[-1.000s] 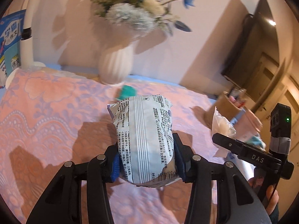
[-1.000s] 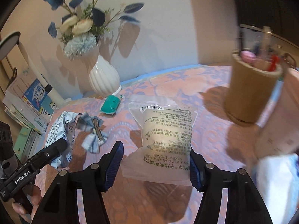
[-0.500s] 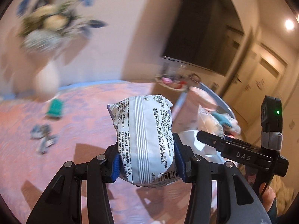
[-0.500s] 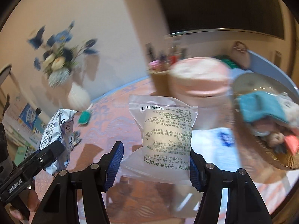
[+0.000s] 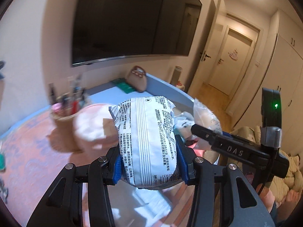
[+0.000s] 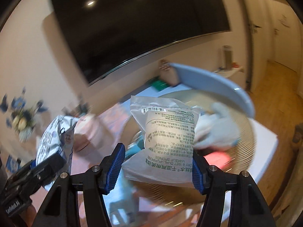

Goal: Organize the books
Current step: 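Carry snack bag and sponge bag to the glass bowl and release both, then move both open tools back over the striped bag and teal pouch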

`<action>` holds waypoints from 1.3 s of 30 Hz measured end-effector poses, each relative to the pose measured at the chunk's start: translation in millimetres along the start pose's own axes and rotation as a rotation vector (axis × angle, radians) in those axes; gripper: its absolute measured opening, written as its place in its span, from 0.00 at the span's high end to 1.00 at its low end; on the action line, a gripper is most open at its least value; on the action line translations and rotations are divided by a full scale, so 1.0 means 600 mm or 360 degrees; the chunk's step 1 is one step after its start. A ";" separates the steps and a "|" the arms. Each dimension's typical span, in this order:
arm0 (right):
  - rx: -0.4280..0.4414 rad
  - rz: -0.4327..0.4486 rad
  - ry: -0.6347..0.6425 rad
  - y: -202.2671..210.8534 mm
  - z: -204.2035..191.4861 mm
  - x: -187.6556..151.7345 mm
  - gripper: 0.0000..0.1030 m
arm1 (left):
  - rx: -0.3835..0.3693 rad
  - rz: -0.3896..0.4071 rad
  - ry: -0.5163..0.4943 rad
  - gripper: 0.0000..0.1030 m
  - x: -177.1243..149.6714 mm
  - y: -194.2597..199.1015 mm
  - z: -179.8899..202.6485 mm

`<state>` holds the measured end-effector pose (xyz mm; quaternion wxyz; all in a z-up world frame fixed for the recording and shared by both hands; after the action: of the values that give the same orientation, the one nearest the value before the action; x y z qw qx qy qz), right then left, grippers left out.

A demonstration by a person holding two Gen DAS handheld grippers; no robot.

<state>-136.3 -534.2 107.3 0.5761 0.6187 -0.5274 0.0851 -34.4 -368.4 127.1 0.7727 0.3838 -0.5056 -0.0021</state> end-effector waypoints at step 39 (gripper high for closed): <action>0.0118 -0.0033 -0.0150 0.005 0.091 0.068 0.29 | -0.0003 0.0102 0.0049 0.19 0.021 0.057 0.005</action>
<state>-148.3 -599.8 120.7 0.5281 0.6483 -0.5441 0.0693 -43.5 -351.1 157.8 0.7805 0.3668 -0.5055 0.0282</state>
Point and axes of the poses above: each gripper's, at about its wrist camera, not at the fingertips, and y roughly against the way its jaws point, z to its right, x to its top, the point moved 3 cm from there along -y, roughly the way its jaws point, and after that the axes turned 1 degree about -y, right-handed, at the moved point
